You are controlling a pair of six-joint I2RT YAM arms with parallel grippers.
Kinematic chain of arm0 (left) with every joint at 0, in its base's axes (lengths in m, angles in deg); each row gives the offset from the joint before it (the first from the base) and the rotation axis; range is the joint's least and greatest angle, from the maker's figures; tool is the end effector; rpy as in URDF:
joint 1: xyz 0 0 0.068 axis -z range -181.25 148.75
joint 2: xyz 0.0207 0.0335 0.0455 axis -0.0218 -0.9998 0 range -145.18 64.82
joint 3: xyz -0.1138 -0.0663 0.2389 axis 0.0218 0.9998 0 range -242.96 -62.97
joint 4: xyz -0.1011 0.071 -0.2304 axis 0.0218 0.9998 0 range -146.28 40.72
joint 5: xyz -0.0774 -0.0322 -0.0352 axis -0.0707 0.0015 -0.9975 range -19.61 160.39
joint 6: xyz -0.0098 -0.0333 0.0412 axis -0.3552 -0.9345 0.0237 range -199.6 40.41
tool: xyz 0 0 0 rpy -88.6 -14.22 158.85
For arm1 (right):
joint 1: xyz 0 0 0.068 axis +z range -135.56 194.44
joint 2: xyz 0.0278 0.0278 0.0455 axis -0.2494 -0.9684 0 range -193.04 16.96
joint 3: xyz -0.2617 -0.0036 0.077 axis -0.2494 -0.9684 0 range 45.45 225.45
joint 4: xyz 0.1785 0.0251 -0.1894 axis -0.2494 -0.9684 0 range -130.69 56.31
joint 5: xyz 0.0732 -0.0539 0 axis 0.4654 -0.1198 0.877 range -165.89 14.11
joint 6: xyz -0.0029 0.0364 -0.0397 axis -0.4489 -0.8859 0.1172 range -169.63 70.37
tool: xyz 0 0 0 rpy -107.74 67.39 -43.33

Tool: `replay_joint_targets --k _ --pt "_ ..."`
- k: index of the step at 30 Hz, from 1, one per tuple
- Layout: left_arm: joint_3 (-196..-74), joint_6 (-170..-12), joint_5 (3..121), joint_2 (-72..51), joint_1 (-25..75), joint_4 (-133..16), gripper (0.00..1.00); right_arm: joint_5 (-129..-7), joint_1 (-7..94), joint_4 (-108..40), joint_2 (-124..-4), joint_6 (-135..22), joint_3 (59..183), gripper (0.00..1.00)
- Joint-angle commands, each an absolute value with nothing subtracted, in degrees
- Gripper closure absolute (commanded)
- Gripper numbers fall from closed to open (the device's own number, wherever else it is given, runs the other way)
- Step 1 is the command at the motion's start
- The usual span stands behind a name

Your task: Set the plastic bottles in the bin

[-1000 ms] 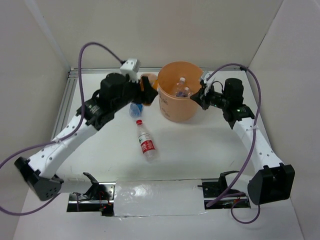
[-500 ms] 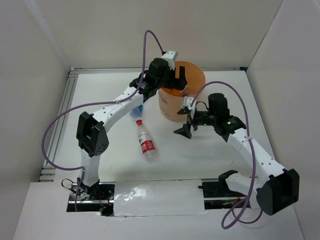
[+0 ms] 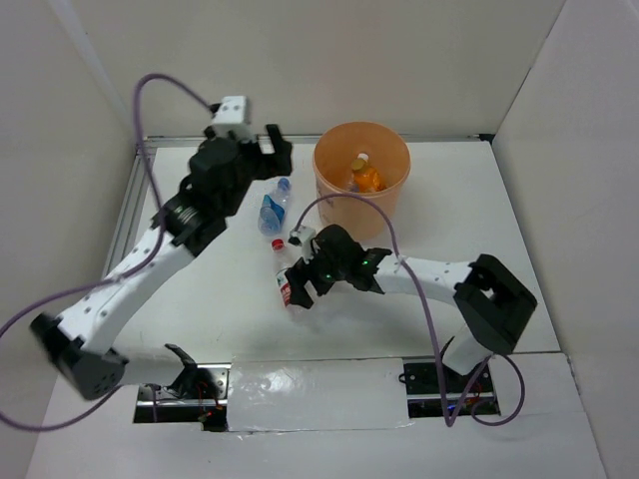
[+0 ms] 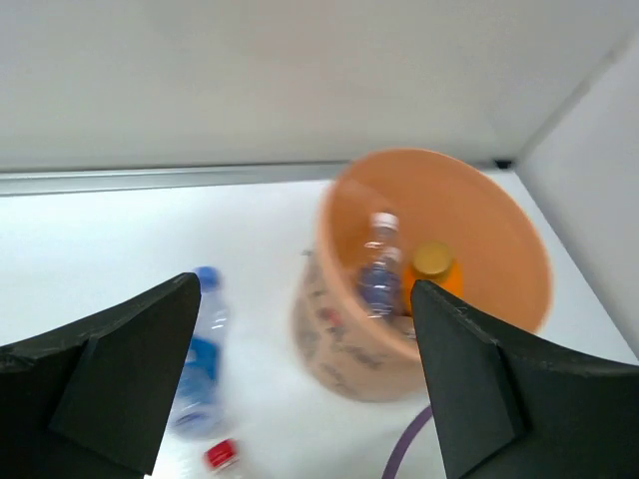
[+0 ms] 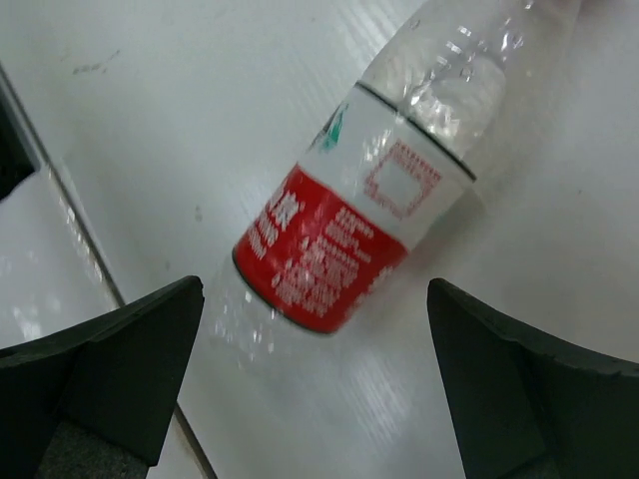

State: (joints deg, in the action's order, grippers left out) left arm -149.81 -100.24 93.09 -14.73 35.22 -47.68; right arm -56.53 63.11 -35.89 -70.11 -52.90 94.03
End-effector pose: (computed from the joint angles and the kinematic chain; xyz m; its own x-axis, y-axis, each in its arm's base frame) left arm 0.2609 -0.1756 0.4615 -0.1008 -0.3298 -0.9386 0.2165 0.9136 -0.3443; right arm 0.2006 0.2459 0.2015 -0.4798 -0.4640 -0.7447 -0.8484 0.4617 0.2590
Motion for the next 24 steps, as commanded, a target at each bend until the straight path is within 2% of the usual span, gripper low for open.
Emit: replay_joint_targets --k 1,7,8,11,15,17,21,24 --pt "-137.70 -99.80 102.47 -4.14 32.77 -48.55 0.01 -67.00 64.80 -28.86 -74.96 -65.35 100.37 0.00" --pt "-123.97 -106.22 103.71 6.27 30.84 -43.88 0.01 -74.20 65.95 -37.90 -88.93 -72.83 110.48 0.02" --pt "-123.00 -106.75 103.71 6.89 30.83 -43.88 0.01 -74.22 65.95 -39.48 -90.69 -72.83 111.45 0.19" --pt "-121.07 -107.37 102.75 6.29 29.43 -45.19 0.01 -72.55 65.95 -40.11 -94.75 -70.39 113.75 0.52" --pt "-122.81 -109.99 100.11 -0.11 25.31 -45.82 0.01 -73.78 69.02 -38.01 -88.89 -62.76 112.43 0.62" --pt "-123.34 -110.80 97.48 -1.89 22.41 -46.51 0.01 -74.30 69.64 -37.22 -84.93 -60.01 111.38 0.62" --pt "-124.83 -112.47 84.77 -7.77 11.77 -51.16 0.01 -74.92 72.18 -35.28 -71.85 -50.45 107.69 0.64" --pt "-130.88 -112.56 77.54 -17.16 7.91 -50.40 0.01 -76.15 73.94 -34.67 -64.64 -45.52 102.95 0.62"
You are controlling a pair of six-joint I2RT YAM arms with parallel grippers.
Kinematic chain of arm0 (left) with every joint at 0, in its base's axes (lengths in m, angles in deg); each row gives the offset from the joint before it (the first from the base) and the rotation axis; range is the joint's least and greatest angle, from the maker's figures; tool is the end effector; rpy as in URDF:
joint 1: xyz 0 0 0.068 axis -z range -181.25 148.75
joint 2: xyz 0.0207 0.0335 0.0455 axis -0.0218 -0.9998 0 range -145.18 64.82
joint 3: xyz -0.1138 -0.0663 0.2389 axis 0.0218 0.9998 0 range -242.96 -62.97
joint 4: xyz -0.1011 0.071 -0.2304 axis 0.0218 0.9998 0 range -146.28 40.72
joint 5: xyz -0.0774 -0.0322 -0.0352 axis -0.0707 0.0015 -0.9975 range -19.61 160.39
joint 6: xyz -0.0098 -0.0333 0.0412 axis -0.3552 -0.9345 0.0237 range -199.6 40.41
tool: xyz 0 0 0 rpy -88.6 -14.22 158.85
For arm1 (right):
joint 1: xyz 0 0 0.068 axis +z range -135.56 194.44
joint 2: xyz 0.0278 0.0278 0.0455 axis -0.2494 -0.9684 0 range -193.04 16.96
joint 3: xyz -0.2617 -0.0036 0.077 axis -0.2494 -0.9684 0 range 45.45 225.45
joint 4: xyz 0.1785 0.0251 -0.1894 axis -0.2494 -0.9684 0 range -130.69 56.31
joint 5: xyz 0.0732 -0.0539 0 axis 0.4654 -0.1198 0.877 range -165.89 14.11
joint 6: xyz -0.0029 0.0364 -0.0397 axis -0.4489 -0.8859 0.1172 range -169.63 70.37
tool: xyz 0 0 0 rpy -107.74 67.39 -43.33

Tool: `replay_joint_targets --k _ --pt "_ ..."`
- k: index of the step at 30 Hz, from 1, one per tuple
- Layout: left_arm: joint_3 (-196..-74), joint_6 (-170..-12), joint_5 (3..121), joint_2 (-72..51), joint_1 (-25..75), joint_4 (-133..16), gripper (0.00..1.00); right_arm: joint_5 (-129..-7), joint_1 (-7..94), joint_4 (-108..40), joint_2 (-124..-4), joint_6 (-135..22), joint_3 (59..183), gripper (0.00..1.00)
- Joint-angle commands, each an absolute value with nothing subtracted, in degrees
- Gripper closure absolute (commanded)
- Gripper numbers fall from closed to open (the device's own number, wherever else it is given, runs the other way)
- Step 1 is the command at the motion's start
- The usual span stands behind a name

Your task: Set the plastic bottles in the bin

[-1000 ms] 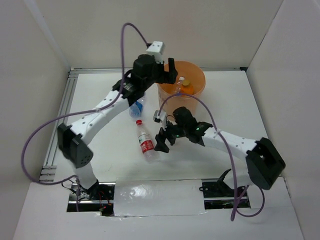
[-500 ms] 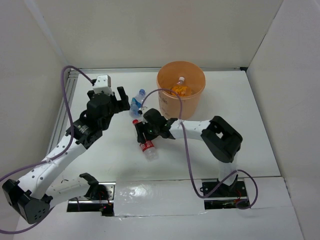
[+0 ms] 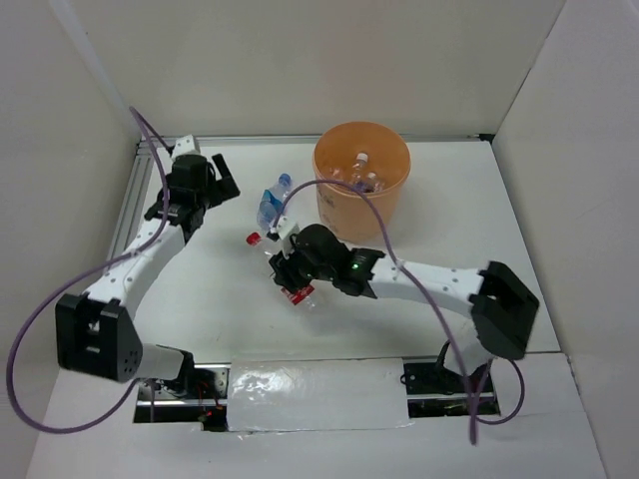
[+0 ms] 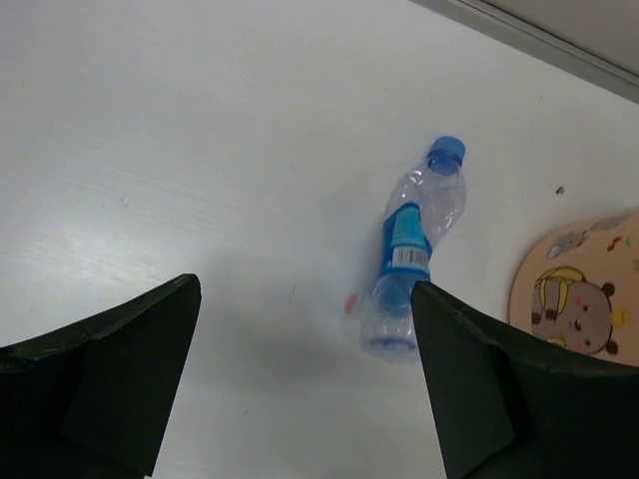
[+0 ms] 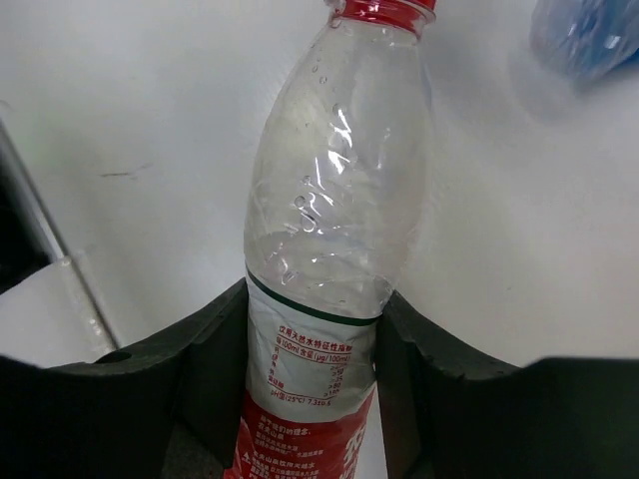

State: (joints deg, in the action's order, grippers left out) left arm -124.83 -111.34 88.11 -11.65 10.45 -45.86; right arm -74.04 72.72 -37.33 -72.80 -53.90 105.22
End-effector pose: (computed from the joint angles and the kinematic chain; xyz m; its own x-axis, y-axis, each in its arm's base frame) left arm 0.3040 -0.0518 0.3210 -0.3115 -0.4472 -0.8384 -0.2832 0.8859 -0.3673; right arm 0.1842 0.3002 0.2463 -0.3548 -0.4323 -0.8290 -0.8402 0.5364 0.0798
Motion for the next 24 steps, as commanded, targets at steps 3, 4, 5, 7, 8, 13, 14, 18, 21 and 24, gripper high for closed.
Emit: replay_joint_targets --k 3,4,5,7,8,13,14,18,21,24 --pt "-139.67 -111.32 71.48 -28.12 6.84 -48.63 0.01 -77.82 72.99 -34.14 -58.74 -41.65 102.41 0.62" --pt "-141.78 -110.45 70.06 -30.52 6.84 -47.85 0.01 -77.82 72.28 -34.13 -57.32 -40.50 103.02 0.62" --pt "-144.76 -109.92 68.82 -32.55 6.84 -47.32 0.01 -77.82 70.97 -33.44 -56.09 -39.53 103.02 0.62" --pt "-145.58 -109.30 64.97 -35.45 6.84 -48.01 0.01 -77.04 68.86 -32.82 -53.02 -36.03 104.77 0.62" --pt "-146.19 -109.30 63.55 -37.12 6.84 -48.62 0.01 -76.51 66.67 -32.03 -52.04 -35.05 106.00 0.61" --pt "-146.72 -108.69 59.68 -40.73 6.31 -49.24 0.01 -68.96 56.30 -29.47 -50.54 -33.54 113.29 0.57" --pt "-146.72 -108.69 58.45 -41.26 6.31 -49.24 0.01 -67.55 54.54 -29.47 -51.76 -34.07 114.96 0.57" --pt "-146.20 -105.09 57.91 -43.90 7.63 -47.40 0.01 -64.57 46.38 -24.56 -53.87 -35.38 120.32 0.56" --pt "-144.54 -103.95 57.91 -45.31 8.68 -46.17 0.01 -62.10 41.35 -23.41 -56.77 -37.32 124.02 0.55" --pt "-143.47 -103.33 57.30 -46.54 9.30 -46.17 0.01 -60.78 37.40 -22.36 -60.55 -38.55 124.03 0.45"
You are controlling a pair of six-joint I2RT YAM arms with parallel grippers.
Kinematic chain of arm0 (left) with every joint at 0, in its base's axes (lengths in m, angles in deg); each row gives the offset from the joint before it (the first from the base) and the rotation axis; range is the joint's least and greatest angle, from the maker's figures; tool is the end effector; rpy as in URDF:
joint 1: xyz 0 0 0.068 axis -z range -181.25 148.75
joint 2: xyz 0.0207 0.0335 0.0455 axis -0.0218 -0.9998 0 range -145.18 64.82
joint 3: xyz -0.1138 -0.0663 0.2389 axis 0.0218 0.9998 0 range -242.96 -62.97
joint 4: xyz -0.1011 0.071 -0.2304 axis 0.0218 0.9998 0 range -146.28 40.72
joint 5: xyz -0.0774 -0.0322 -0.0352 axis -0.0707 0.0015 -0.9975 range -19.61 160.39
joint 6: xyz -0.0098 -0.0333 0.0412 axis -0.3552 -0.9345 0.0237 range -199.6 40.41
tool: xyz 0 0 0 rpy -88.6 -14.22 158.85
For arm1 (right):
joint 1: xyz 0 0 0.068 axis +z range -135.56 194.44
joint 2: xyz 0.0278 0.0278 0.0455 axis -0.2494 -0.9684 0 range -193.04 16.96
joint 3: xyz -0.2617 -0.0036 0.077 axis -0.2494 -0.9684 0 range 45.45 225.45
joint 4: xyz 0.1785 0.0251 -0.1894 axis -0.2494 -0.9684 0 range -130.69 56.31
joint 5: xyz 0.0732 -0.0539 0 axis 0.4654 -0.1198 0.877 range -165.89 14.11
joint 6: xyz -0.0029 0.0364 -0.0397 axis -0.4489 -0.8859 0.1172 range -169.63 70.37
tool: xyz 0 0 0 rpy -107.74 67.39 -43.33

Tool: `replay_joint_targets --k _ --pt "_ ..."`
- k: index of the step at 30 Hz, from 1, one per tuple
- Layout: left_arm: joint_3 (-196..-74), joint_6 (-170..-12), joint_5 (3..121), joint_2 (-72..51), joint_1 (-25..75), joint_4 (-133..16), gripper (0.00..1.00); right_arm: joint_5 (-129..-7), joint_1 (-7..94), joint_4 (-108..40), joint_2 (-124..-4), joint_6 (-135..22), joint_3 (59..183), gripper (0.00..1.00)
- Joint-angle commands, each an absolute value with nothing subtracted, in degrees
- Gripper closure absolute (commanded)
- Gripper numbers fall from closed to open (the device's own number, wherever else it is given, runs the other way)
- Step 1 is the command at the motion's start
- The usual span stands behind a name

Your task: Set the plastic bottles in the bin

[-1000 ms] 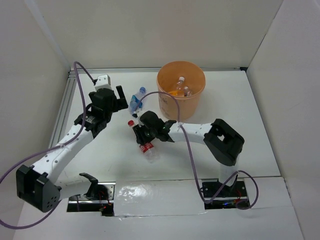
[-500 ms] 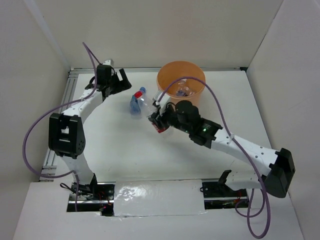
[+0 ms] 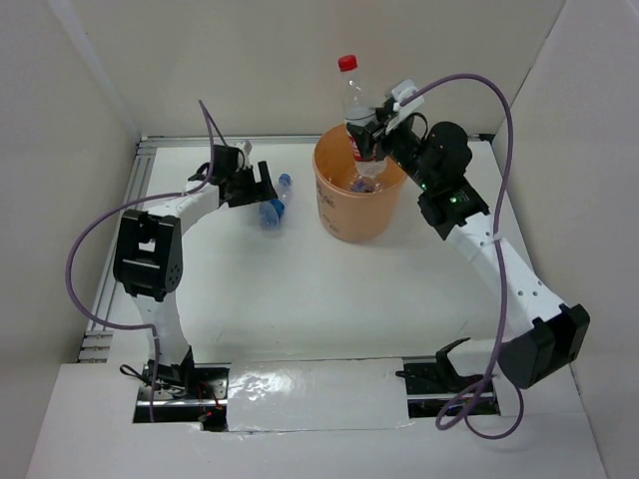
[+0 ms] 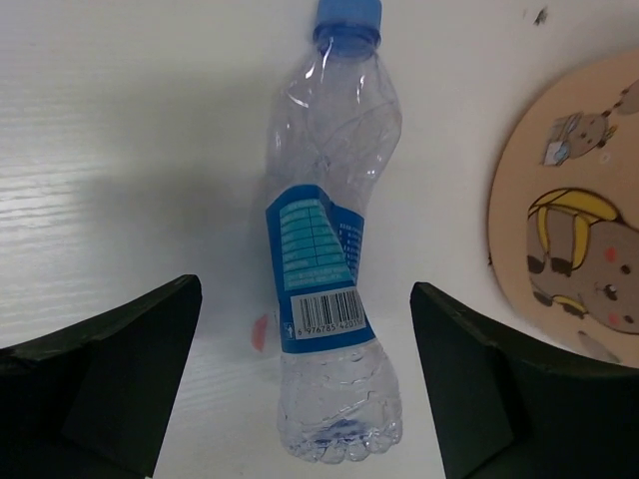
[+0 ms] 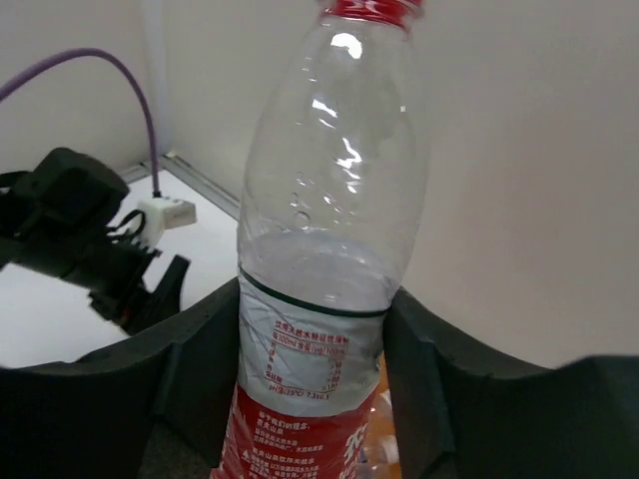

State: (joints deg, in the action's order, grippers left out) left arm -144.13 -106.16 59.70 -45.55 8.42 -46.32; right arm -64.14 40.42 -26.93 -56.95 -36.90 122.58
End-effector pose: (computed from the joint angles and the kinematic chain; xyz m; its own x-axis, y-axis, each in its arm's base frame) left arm 0.4322 -0.0802 0.2251 -0.6939 -0.3275 -0.6413 -0.0038 0.8922 -0.4516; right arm 0.2622 0.1358 0.4596 0.2861 -0.1005 -0.9529 -0.5598 0.7896 -0.2514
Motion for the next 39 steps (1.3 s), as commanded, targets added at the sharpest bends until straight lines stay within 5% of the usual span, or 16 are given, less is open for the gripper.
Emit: replay_joint_targets --k 1,5,9,17,22,24,25,28,31,39 --pt "-142.95 -102.54 57.30 -47.33 9.99 -45.65 0.04 -58.94 36.08 -22.35 -61.78 -39.08 124.03 0.39" --pt "-142.95 -101.30 56.68 -48.56 12.45 -44.50 0.11 -52.62 30.36 -25.69 -68.46 -42.33 126.22 0.00" --pt "-142.33 -100.60 57.91 -49.09 13.16 -43.80 0.25 -49.97 27.81 -27.80 -69.88 -44.00 126.75 0.00" --pt "-137.76 -100.60 59.84 -39.26 13.16 -43.89 0.97 -48.20 23.42 -30.43 -62.50 -44.00 121.58 0.00" --pt "-138.55 -101.74 57.39 -27.13 14.30 -45.81 1.00 -48.20 19.63 -32.63 -56.52 -42.96 115.33 0.00" --pt "-141.44 -102.27 56.86 -24.67 15.36 -48.01 1.00 -44.87 17.17 -35.17 -55.65 -40.41 112.35 0.17" --pt "-142.67 -102.27 55.38 -23.96 16.41 -48.71 1.00 -44.25 16.38 -36.58 -54.77 -39.01 111.21 0.45" --pt "-148.82 -102.27 53.44 -24.56 18.52 -49.24 1.00 -41.18 14.01 -38.52 -54.14 -36.63 107.08 0.79" --pt "-154.27 -103.67 52.73 -28.08 20.53 -49.94 1.00 -41.17 13.48 -38.53 -52.47 -36.01 103.03 0.83" --pt "-170.33 -106.23 52.20 -41.52 26.17 -50.47 1.00 -40.64 11.11 -38.53 -50.72 -35.48 97.05 0.73"
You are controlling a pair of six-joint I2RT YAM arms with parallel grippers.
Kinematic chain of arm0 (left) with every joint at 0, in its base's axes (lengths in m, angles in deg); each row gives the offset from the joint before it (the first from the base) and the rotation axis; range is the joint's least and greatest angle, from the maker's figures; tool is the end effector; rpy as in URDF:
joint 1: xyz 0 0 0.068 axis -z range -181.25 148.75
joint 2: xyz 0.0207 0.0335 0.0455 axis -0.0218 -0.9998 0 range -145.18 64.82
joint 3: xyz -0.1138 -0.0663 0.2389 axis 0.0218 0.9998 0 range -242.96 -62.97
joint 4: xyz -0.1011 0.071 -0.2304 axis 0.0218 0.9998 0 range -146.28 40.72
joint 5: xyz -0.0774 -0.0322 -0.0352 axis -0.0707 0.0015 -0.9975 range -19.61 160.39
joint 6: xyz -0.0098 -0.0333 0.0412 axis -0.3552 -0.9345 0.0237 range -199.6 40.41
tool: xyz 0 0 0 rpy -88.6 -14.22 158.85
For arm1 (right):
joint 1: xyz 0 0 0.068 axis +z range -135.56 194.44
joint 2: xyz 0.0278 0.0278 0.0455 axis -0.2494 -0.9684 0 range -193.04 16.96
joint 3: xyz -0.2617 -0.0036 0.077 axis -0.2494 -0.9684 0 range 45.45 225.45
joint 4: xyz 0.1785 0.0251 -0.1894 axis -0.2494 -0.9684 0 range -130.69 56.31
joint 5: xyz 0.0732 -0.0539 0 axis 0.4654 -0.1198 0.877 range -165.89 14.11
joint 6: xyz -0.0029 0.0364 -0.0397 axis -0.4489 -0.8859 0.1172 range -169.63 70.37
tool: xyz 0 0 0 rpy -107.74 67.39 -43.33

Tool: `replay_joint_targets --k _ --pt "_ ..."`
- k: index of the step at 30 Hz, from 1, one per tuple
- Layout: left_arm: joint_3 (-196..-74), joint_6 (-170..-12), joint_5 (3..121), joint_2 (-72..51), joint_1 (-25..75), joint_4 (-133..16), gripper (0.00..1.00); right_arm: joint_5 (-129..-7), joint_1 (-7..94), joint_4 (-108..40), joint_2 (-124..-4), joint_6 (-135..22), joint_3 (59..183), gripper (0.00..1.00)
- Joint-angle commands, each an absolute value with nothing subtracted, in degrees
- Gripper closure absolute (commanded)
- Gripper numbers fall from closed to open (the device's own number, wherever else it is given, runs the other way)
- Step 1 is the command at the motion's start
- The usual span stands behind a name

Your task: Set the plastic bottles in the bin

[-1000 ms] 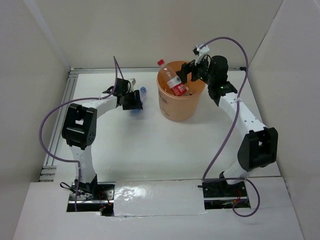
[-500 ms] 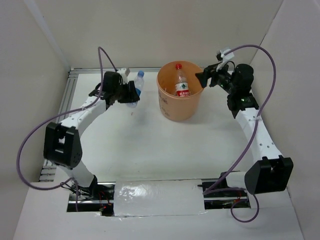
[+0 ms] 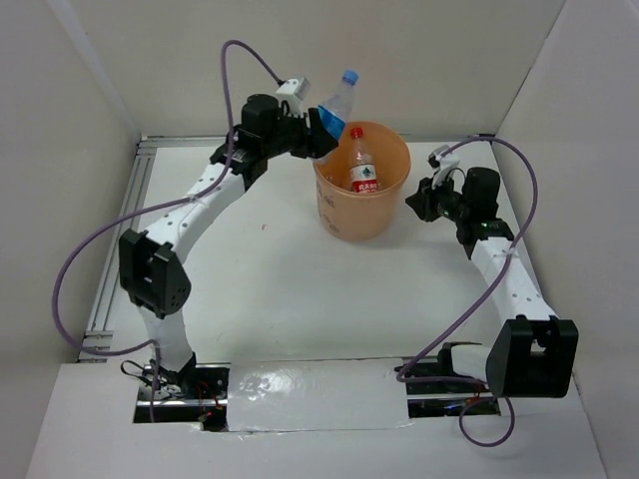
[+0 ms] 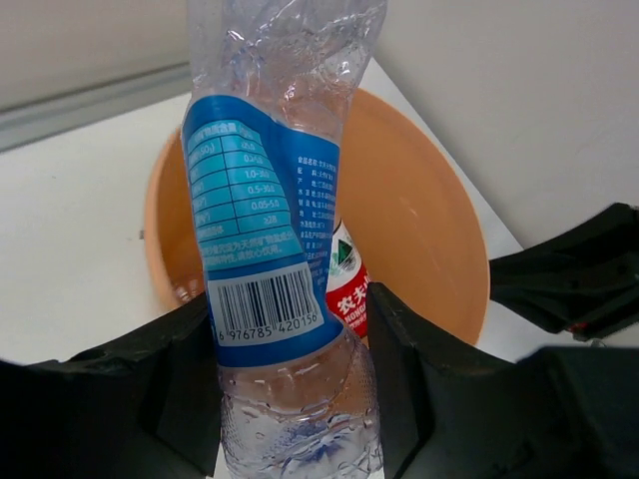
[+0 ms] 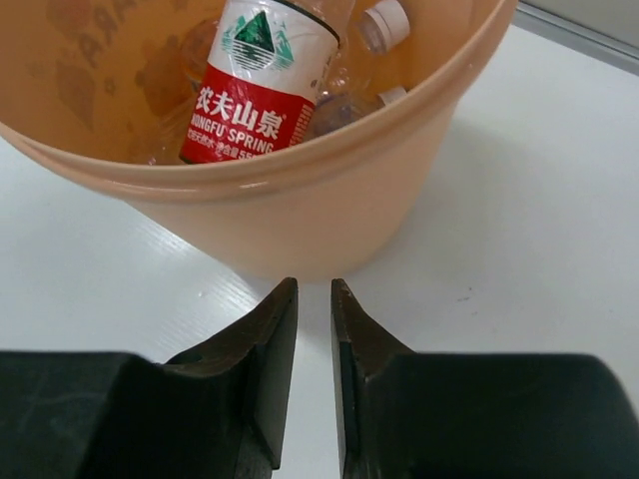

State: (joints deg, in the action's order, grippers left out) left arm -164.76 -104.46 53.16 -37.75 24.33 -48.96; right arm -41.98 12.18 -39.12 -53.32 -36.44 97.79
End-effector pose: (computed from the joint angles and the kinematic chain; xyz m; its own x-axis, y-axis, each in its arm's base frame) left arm 0.3834 -0.1951 0.4128 -0.3996 -0.2540 -0.8808 0.5609 0.6923 -0.4541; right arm 0.2780 0.0089 0.3025 -0.2767 -0.1785 -0.9442 -0.5567 0.8307 0.0061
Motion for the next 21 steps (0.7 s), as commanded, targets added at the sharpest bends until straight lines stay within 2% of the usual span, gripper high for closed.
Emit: replay_joint_targets --k 1,3,4,5,7,8,10,11,13,21 --pt "-171.93 -106.23 52.20 -42.84 26.69 -50.47 0.99 -40.64 11.10 -38.53 -50.19 -35.48 97.05 0.73" --pt "-176.58 -106.75 52.20 -46.53 27.49 -49.43 0.96 -40.12 10.41 -38.53 -49.58 -35.48 95.56 0.69" --pt "-178.00 -106.75 52.20 -47.67 28.27 -48.72 0.90 -40.12 10.40 -38.53 -49.57 -35.48 95.55 0.67" --pt "-179.23 -106.75 52.20 -49.51 28.98 -47.76 0.85 -40.12 9.88 -38.53 -49.05 -35.48 94.94 0.57" --pt "-180.65 -105.70 52.90 -50.06 29.51 -45.57 0.73 -39.50 9.87 -39.05 -48.35 -35.48 94.24 0.45" --pt "-180.65 -105.70 52.90 -50.06 29.51 -45.55 0.51 -39.50 9.26 -39.05 -48.34 -35.48 94.23 0.27" --pt "-178.02 -105.17 53.52 -49.45 29.51 -45.55 0.12 -39.50 9.26 -39.58 -47.82 -35.48 93.71 0.12" --pt "-177.23 -105.17 54.04 -49.44 29.51 -45.55 0.00 -39.50 9.26 -39.58 -47.82 -35.48 93.71 0.06" --pt "-176.70 -104.65 54.57 -47.61 29.51 -44.86 0.00 -38.81 8.64 -39.58 -47.82 -35.48 93.18 0.01" --pt "-175.30 -102.19 58.86 -37.51 29.51 -43.53 0.00 -38.88 8.11 -41.69 -47.82 -36.09 94.23 0.01"
